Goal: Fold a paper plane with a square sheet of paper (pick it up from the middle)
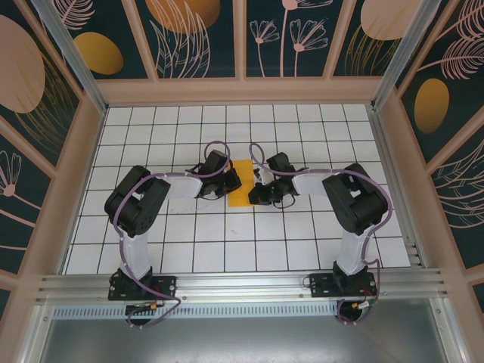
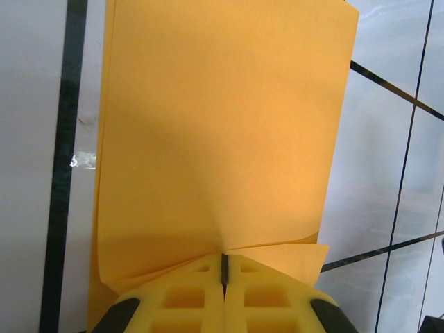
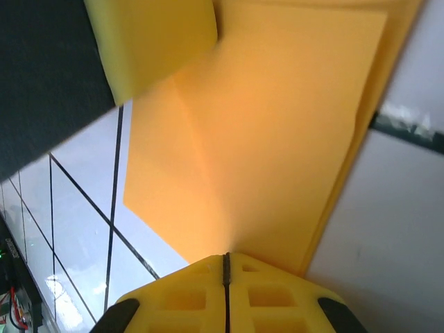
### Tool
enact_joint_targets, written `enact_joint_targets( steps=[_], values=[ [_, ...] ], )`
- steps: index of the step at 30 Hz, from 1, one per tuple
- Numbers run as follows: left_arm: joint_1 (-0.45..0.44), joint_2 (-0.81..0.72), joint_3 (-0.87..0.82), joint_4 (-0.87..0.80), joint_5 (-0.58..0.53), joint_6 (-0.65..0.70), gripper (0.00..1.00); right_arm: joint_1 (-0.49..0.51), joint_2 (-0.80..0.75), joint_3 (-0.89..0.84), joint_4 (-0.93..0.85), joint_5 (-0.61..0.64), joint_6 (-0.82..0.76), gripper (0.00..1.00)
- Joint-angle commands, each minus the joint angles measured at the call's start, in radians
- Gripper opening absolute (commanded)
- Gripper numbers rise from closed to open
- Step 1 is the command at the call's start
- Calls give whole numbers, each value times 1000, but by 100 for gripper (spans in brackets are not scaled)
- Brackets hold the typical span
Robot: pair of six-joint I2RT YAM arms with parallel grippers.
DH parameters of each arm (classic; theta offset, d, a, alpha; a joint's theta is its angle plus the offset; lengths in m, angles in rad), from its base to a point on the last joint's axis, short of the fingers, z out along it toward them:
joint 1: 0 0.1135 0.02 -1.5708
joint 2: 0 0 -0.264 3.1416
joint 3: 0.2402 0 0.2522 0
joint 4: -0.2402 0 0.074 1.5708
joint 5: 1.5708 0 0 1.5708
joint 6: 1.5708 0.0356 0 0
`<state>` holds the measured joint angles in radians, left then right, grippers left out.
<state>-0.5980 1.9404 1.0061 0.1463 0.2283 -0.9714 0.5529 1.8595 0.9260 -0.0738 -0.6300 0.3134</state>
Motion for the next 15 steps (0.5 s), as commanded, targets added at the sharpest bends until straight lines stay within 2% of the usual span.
enact_joint_targets(
  steps=[1,8,15],
  values=[
    [5,70,-27,-93,-75,-1,5,0,-18,-74,-105,1,3,5],
    [4,58,-20,-96,-69,10,6,0,-91,-113,-126,64,22,5],
    [1,-16,46,-33,18,-16,11,-1,-229,-46,-117,148,80,10]
  ],
)
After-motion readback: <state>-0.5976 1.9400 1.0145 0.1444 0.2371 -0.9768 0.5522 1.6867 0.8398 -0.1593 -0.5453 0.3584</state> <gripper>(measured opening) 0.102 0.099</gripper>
